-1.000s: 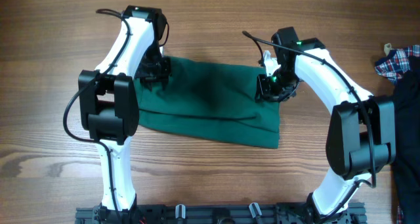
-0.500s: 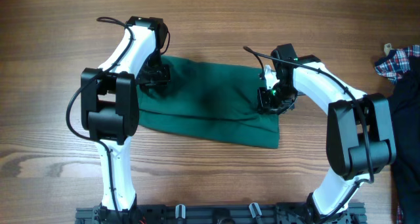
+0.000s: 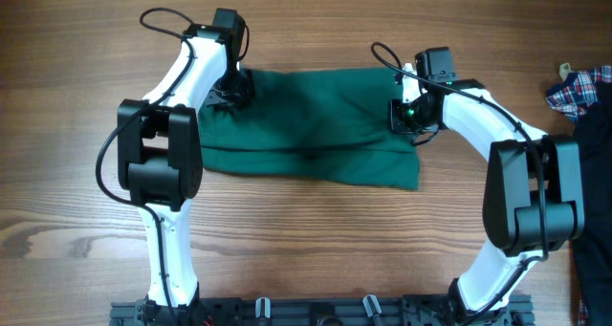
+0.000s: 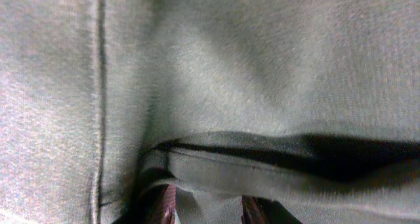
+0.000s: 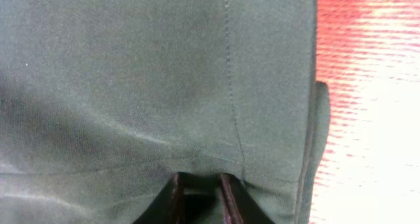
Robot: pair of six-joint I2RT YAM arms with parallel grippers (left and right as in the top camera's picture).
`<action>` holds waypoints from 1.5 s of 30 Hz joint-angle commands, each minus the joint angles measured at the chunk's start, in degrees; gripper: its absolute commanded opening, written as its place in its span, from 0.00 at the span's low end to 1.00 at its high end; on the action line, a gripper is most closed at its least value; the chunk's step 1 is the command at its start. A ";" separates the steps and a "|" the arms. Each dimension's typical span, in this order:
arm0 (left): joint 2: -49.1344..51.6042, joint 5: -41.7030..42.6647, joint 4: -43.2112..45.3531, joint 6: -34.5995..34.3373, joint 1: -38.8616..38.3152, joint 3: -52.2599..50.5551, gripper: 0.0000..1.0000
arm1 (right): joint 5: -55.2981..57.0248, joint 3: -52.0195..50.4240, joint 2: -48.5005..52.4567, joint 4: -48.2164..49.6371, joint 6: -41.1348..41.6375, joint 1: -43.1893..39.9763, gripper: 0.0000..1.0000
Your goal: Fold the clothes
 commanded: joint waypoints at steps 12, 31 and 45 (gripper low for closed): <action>-9.42 3.06 -25.53 -3.15 0.96 14.03 1.00 | 2.73 19.65 0.83 -26.18 6.38 -0.70 0.95; -9.51 3.23 -11.26 -5.01 1.25 -15.28 0.90 | 5.18 1.62 0.83 -21.77 9.97 -0.81 0.93; -36.06 8.17 -1.36 -1.86 2.27 -34.21 0.91 | 4.94 1.62 0.83 -22.69 9.18 -0.81 0.93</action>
